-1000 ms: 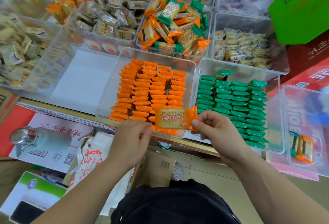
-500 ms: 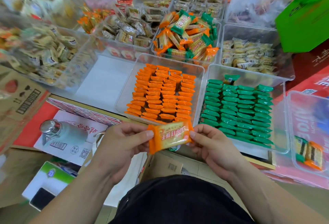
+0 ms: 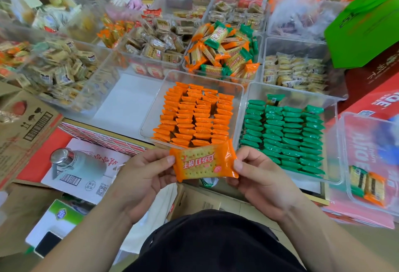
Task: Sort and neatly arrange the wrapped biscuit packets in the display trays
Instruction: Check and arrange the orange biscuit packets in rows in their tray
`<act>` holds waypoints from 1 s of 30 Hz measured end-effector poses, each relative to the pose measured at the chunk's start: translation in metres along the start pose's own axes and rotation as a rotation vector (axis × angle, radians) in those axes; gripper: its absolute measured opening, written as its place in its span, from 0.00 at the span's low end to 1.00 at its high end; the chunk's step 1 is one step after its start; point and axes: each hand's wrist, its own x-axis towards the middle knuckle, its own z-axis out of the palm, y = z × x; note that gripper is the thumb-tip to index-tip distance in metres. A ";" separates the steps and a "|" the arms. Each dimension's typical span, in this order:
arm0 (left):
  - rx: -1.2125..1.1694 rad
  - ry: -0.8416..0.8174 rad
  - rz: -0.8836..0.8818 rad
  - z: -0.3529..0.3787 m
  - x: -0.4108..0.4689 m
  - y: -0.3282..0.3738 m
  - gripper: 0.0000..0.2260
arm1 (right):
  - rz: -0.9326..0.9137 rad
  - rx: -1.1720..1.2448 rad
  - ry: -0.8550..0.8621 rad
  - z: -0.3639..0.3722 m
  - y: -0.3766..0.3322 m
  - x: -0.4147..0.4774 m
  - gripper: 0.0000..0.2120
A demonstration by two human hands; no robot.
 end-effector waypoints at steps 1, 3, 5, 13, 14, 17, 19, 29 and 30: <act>-0.007 0.001 0.006 0.001 -0.001 -0.001 0.08 | -0.004 -0.002 0.000 0.001 -0.001 -0.001 0.17; -0.011 0.005 0.030 0.002 -0.003 0.000 0.07 | -0.009 0.017 0.027 0.001 -0.002 -0.003 0.18; -0.007 -0.013 0.070 0.003 -0.006 0.002 0.09 | -0.011 0.063 0.080 -0.001 -0.001 -0.004 0.19; 0.259 0.017 0.246 0.010 -0.019 0.010 0.13 | 0.074 0.271 0.070 -0.013 0.009 -0.005 0.23; 0.324 0.020 0.270 0.010 -0.021 0.013 0.14 | 0.075 0.285 0.056 -0.015 0.008 -0.005 0.30; 0.442 0.046 0.309 0.010 -0.026 0.019 0.10 | 0.091 0.165 0.078 -0.014 0.005 -0.003 0.24; 0.498 0.084 0.299 0.008 -0.024 0.019 0.06 | 0.125 0.038 0.123 -0.008 0.004 0.001 0.07; 0.220 0.039 0.024 0.002 -0.005 0.016 0.07 | 0.249 0.064 0.207 -0.002 0.003 0.007 0.09; 0.300 0.061 0.072 0.002 -0.005 0.014 0.05 | 0.228 -0.005 0.235 -0.001 0.003 0.007 0.07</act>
